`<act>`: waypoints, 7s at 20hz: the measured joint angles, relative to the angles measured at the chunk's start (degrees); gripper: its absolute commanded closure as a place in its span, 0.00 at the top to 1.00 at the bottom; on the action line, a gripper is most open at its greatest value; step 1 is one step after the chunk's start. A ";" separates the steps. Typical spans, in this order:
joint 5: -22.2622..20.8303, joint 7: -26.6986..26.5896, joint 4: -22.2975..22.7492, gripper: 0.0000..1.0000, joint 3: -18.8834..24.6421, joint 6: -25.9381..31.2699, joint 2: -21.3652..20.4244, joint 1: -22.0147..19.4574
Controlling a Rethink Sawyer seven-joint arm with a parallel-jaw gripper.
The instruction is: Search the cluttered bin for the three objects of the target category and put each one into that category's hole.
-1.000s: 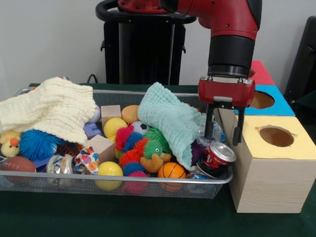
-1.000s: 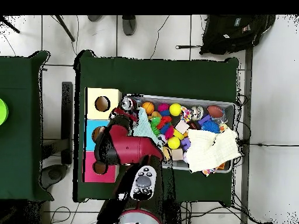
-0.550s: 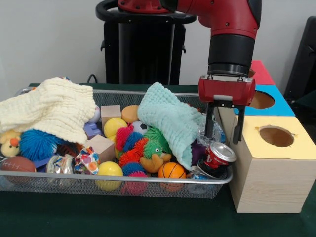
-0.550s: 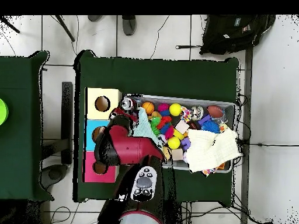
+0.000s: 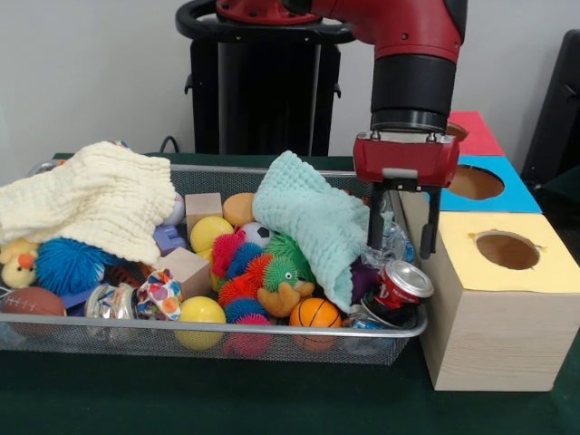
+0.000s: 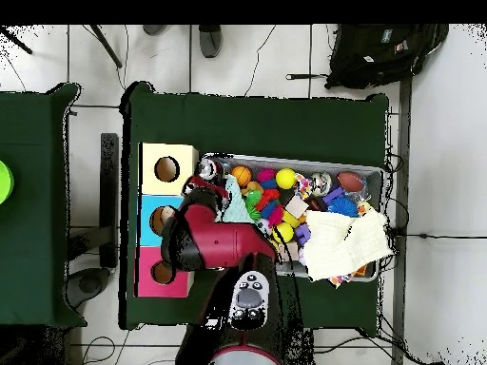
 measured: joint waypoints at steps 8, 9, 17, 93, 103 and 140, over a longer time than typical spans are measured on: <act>-0.88 0.00 2.14 1.00 0.42 -0.01 -1.06 -0.66; -0.88 0.00 2.30 1.00 0.41 -0.01 -1.06 -0.67; -0.88 0.00 3.16 1.00 0.41 -0.29 -0.34 -0.59; -0.28 0.00 5.24 1.00 0.97 4.55 -4.77 -0.83; -2.32 0.00 5.74 1.00 1.43 4.55 -4.66 -3.98; -3.75 0.00 6.36 1.00 7.66 2.36 -0.60 -7.13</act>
